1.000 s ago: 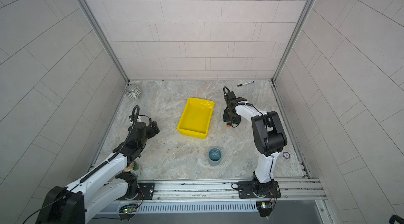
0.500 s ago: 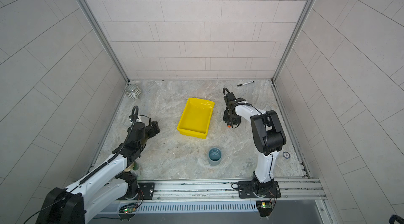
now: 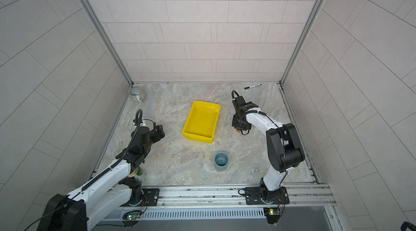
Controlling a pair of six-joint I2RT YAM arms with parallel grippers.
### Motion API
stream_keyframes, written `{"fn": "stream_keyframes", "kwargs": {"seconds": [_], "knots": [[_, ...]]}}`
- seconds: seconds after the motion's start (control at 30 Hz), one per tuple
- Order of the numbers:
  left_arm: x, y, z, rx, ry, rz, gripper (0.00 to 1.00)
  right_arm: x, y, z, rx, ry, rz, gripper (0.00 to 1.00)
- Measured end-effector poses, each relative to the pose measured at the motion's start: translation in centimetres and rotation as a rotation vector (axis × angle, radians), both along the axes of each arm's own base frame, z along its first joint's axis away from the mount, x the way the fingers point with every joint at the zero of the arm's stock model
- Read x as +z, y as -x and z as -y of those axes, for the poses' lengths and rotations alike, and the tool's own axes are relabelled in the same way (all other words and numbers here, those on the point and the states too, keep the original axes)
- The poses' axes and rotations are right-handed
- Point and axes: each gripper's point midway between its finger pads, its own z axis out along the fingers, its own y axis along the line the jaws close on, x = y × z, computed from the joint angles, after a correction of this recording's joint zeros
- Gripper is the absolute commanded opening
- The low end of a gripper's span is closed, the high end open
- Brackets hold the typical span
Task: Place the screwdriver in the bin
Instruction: 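Lift the screwdriver with the right gripper and carry it over the yellow bin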
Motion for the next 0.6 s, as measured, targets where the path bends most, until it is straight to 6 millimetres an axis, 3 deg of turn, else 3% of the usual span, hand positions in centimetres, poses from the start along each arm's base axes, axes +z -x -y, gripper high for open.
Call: {"fn": "stream_keyframes", "kwargs": {"seconds": [0.07, 0.13, 0.27, 0.43, 0.53, 0.6], "knots": [[0.0, 0.0, 0.0, -0.001, 0.0, 0.001, 0.94, 1.9, 0.2, -1.7, 0.024, -0.02, 0.056, 0.08], [0.0, -0.1, 0.0, -0.001, 0.001, 0.003, 0.94, 3.7, 0.5, -4.7, 0.06, -0.059, 0.115, 0.08], [0.0, -0.1, 0.1, -0.005, 0.004, 0.001, 0.94, 5.4, 0.9, -11.1, 0.118, -0.164, 0.199, 0.09], [0.1, -0.2, 0.3, -0.01, 0.009, 0.009, 0.94, 5.1, 1.2, -18.3, 0.151, -0.267, 0.233, 0.09], [0.2, -0.2, 0.3, -0.012, 0.011, 0.013, 0.94, 4.3, 0.4, -21.0, 0.147, -0.303, 0.225, 0.09], [0.2, -0.2, 0.3, -0.012, 0.012, 0.012, 0.94, 3.7, -0.1, -21.8, 0.135, -0.316, 0.216, 0.09]]}}
